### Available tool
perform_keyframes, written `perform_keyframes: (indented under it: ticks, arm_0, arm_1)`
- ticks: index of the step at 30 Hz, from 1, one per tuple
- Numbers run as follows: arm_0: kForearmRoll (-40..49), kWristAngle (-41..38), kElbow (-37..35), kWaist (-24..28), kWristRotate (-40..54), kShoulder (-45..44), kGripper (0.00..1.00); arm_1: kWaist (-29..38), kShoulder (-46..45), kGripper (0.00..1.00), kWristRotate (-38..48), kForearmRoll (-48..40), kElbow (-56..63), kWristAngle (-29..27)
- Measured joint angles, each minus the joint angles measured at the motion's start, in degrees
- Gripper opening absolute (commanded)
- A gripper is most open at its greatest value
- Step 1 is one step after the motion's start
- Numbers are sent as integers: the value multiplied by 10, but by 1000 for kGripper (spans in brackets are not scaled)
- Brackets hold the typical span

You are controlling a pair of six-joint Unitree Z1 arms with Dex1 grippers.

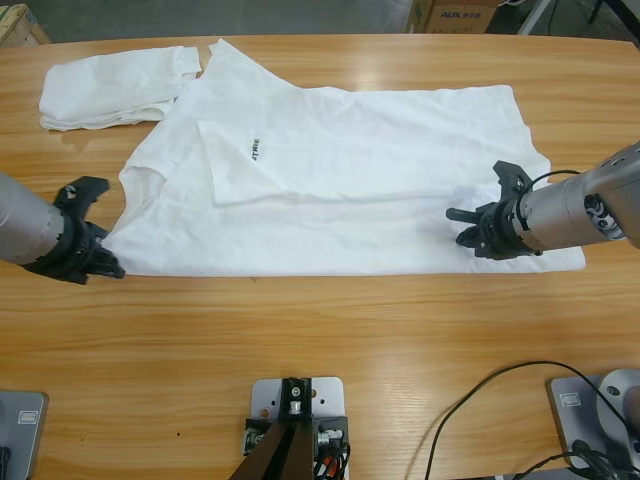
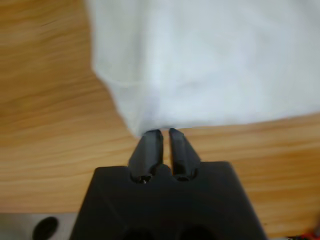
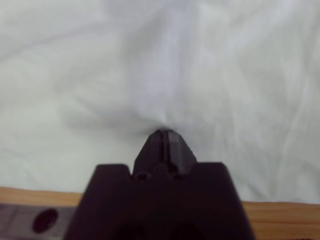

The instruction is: Fold clothes

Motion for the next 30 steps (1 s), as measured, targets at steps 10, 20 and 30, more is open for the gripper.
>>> perform_keyframes:
  ticks: [10, 20, 30]
  arm_0:
    - [17, 19, 22, 97, -45, -20, 0]
    - [22, -32, -70, -23, -43, -38, 0]
    - [6, -27, -81, -22, -66, 65, 0]
  arm_1:
    - [0, 0, 0, 0, -1, 1, 0]
    - [0, 0, 0, 0, -3, 2, 0]
    - [0, 0, 0, 0, -3, 2, 0]
